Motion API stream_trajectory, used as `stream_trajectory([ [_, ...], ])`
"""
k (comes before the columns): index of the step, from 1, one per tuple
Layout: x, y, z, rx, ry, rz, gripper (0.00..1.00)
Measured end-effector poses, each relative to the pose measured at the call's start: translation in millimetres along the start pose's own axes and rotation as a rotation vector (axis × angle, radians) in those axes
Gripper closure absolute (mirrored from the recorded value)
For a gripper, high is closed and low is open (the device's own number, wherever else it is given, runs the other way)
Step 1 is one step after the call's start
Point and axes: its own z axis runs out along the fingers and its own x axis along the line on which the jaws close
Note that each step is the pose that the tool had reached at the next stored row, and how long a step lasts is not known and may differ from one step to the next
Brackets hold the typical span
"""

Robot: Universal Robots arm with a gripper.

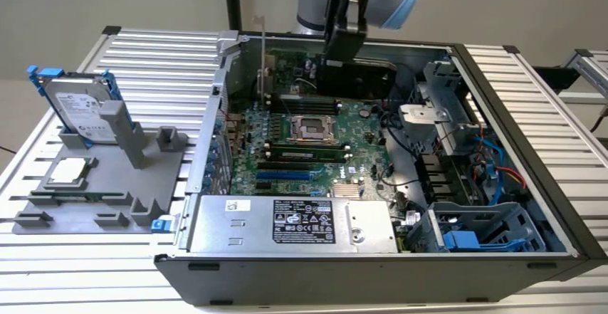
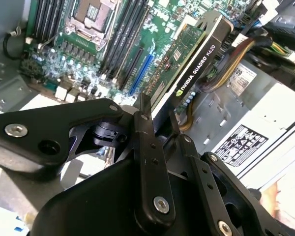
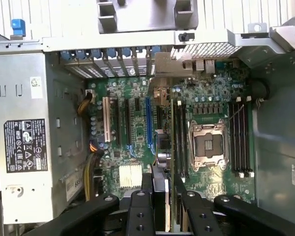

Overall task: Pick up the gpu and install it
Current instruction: 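Insert the gpu into the slot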

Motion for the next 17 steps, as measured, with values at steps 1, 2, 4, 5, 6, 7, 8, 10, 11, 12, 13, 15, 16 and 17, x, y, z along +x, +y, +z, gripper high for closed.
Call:
stream_trajectory([
  [1, 0.0, 0.0, 0.0, -0.0002, 0.0005, -0.010, 1.00],
  [2, 0.0, 0.0, 0.0, -0.0003, 0.0008, -0.017, 1.00],
  [4, 0.0, 0.0, 0.0, -0.0004, 0.0010, -0.020, 1.00],
  [5, 0.0, 0.0, 0.0, -0.0004, 0.0009, -0.020, 1.00],
  [6, 0.0, 0.0, 0.0, -0.0003, 0.0010, -0.020, 1.00],
  [7, 0.0, 0.0, 0.0, -0.0004, 0.0010, -0.020, 1.00],
  [8, 0.0, 0.0, 0.0, -0.0004, 0.0010, -0.020, 1.00],
  [10, 0.0, 0.0, 0.3, -0.0004, 0.0010, -0.020, 1.00],
  [11, 0.0, 0.0, 0.5, -0.0004, 0.0010, -0.020, 1.00],
  [12, 0.0, -0.1, 0.9, -0.0003, 0.0009, -0.020, 1.00],
  [13, 0.0, -0.1, 1.3, -0.0004, 0.0010, -0.020, 1.00],
  [15, 0.0, -0.1, 2.5, 0.0005, 0.0009, -0.020, 1.00],
  [16, 0.0, -0.1, 3.2, 0.0013, 0.0008, -0.020, 1.00],
  [17, 0.0, -0.2, 4.1, 0.0023, 0.0008, -0.020, 1.00],
])
